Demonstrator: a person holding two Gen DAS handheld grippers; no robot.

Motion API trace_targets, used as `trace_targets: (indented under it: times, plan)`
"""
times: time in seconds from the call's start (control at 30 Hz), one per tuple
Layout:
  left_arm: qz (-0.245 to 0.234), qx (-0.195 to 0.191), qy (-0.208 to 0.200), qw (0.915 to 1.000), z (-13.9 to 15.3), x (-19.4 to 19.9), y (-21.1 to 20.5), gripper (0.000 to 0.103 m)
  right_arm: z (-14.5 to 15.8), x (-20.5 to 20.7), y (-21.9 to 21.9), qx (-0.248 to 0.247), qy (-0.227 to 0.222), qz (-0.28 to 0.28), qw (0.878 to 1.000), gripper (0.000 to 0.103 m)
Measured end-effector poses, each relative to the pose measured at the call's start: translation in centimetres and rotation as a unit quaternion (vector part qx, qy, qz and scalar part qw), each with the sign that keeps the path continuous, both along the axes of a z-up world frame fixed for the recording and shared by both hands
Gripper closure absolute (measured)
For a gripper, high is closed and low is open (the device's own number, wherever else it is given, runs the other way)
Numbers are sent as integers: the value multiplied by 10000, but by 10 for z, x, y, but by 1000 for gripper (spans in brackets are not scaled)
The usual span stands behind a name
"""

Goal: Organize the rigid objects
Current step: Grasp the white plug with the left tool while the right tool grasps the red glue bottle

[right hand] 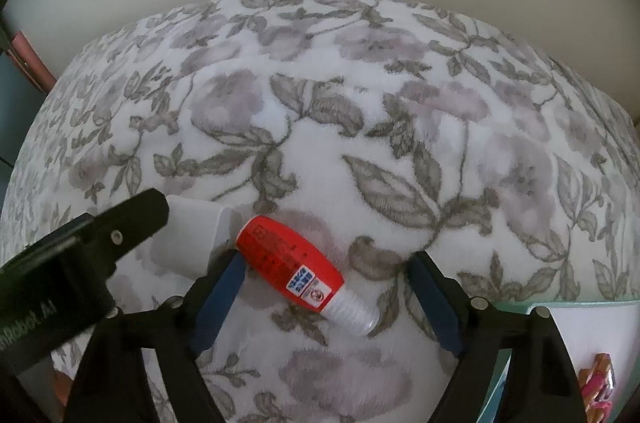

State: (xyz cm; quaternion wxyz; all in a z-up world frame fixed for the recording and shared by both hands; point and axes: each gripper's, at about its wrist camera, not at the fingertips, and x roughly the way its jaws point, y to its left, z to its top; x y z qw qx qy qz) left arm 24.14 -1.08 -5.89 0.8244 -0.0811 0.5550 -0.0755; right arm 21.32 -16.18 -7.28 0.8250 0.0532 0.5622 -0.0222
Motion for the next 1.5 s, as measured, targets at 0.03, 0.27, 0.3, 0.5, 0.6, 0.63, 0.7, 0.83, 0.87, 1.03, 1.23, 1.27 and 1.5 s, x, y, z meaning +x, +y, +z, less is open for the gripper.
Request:
trace_targets:
  times: [0.03, 0.27, 0.3, 0.5, 0.6, 0.63, 0.7, 0.83, 0.87, 1.03, 1.23, 1.27, 1.5]
  plan:
    - [-12, -16, 1, 10000, 0, 0, 0, 8, 0, 1, -2, 16, -7, -15, 10000, 19]
    - [-109, -84, 3, 9999, -1, 1, -7, 8, 1, 15, -26, 163, -53, -294, 9994, 34]
    - [-129, -86, 0, 9999, -1, 1, -9, 8, 0, 16, -28, 169, -53, -329, 9993, 37]
    - [-292, -128, -19, 9995, -2, 1, -21, 8, -4, 20, -41, 281, -25, -449, 9986, 50]
    - [-384, -99, -9, 9992, -5, 0, -28, 8, -6, 20, -43, 289, -3, -427, 9987, 50]
    - [-420, -74, -5, 9991, -6, 0, -30, 8, -7, 20, -44, 291, 7, -421, 9987, 50]
    - [-487, -23, -5, 9988, -7, 0, -34, 8, -6, 15, -43, 280, 14, -411, 9988, 50]
    - [-587, -3, 16, 9983, -10, -1, -39, 20, -6, 11, -41, 232, 57, -372, 9990, 50]
    - [-605, 27, 19, 9982, -11, -1, -41, 25, -7, 11, -41, 221, 72, -364, 9991, 50]
    - [-702, 146, -17, 9974, -12, -2, -44, 33, -4, -5, -38, 162, 88, -331, 9993, 50]
    - [-777, 134, -51, 9969, -11, -3, -45, 42, -4, -14, -33, 40, 150, -281, 9995, 50]
    - [-789, 138, -60, 9968, -11, -3, -45, 42, -4, -14, -32, 9, 163, -267, 9995, 50]
    - [-784, 60, -12, 9969, -7, -7, -44, 42, -4, -22, -19, -76, 210, -250, 9994, 67]
